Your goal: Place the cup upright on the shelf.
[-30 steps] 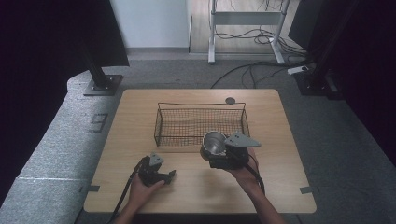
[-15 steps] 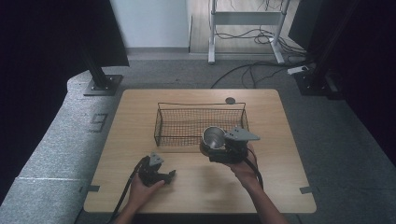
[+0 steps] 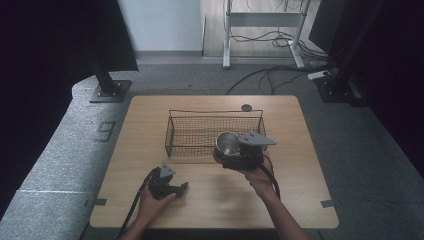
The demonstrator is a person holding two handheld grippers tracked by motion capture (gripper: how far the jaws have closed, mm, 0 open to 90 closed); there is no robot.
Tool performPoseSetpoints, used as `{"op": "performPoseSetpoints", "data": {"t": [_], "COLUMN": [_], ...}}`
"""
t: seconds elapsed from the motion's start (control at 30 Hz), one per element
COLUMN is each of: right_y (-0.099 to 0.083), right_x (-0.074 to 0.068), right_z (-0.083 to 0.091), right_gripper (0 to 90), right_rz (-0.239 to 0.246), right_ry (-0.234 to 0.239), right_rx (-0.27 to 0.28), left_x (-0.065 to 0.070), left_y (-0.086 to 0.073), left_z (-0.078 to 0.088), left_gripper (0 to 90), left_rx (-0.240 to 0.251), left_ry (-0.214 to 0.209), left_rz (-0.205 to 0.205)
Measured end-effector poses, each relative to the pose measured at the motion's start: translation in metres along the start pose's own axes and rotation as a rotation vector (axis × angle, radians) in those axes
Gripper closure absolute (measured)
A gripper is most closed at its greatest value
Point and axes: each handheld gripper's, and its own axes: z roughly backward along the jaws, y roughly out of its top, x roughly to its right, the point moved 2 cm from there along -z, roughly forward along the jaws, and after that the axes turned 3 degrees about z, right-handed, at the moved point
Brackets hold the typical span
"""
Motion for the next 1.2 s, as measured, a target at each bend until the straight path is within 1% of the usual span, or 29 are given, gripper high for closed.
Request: {"op": "performPoseSetpoints", "data": {"t": [0.17, 0.27, 0.33, 0.4, 0.7, 1.2], "right_y": [0.002, 0.005, 0.008, 0.009, 0.016, 0.027], "right_x": [0.002, 0.006, 0.01, 0.013, 0.021, 0.031], "right_z": [-0.001, -0.002, -0.002, -0.002, -0.008, -0.022], "right_gripper": [14.4, 14.4, 14.4, 14.4, 14.5, 14.5], "right_rz": [0.006, -0.005, -0.024, -0.031, -0.026, -0.017], "right_ry": [-0.006, -0.014, -0.012, -0.016, -0.042, -0.072], "right_rx": [-0.004, -0.005, 0.0, 0.001, -0.017, -0.043], "left_x": [0.0, 0.0, 0.0, 0.0, 0.0, 0.0], "left_y": [0.0, 0.0, 0.0, 0.0, 0.0, 0.0], "left_z": [0.0, 0.0, 0.0, 0.0, 0.0, 0.0], "left_gripper": [14.0, 14.0, 14.1, 14.1, 14.0, 14.1], "left_rx": [0.0, 0.0, 0.0, 0.0, 0.0, 0.001], "left_ry": [0.001, 0.001, 0.0, 0.001, 0.0, -0.001], "left_rz": [0.0, 0.0, -0.001, 0.0, 0.0, 0.001]}}
